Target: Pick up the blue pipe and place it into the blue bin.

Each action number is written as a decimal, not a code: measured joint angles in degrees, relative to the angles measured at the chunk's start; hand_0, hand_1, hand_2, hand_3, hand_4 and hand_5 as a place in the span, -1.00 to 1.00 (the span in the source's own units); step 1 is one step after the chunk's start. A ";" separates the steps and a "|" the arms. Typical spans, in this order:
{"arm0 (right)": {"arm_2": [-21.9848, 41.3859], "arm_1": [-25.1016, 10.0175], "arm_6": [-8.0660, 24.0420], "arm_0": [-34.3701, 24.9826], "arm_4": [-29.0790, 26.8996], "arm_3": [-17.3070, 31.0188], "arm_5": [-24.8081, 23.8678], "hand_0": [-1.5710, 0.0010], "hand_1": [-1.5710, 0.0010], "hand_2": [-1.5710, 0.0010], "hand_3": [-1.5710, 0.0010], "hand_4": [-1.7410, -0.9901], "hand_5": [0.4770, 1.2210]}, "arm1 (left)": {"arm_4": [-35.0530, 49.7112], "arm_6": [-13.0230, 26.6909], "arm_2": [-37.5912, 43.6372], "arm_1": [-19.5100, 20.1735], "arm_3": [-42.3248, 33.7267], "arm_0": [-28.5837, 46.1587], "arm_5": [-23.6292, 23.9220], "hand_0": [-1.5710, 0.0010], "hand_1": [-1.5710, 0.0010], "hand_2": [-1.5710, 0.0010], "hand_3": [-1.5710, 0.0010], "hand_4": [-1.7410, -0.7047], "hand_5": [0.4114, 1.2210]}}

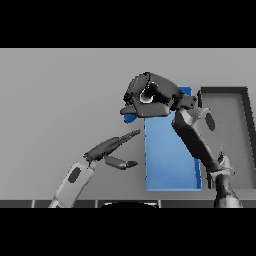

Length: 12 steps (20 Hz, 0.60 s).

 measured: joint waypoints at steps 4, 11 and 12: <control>-4.35 -2.96 -0.48 -5.34 5.01 9.82 -3.64 -1.00 -1.00 -1.00 -1.00 -0.98 0.76 | 0.81 0.93 0.47 -0.03 -0.30 -0.07 -0.26 1.00 1.00 1.00 1.00 0.61 -0.80; -8.11 -4.97 1.74 2.62 14.07 22.32 -4.36 -1.00 -1.00 -1.00 -1.00 -1.00 0.73 | 1.27 1.23 1.25 0.47 0.32 -0.10 -0.59 1.00 1.00 1.00 1.00 0.64 -0.81; -7.84 -4.23 2.56 3.46 15.01 22.63 -4.72 -1.00 -1.00 -1.00 -1.00 -1.00 0.73 | 1.47 1.31 1.46 0.54 0.33 -0.44 -0.69 1.00 1.00 1.00 1.00 0.63 -0.82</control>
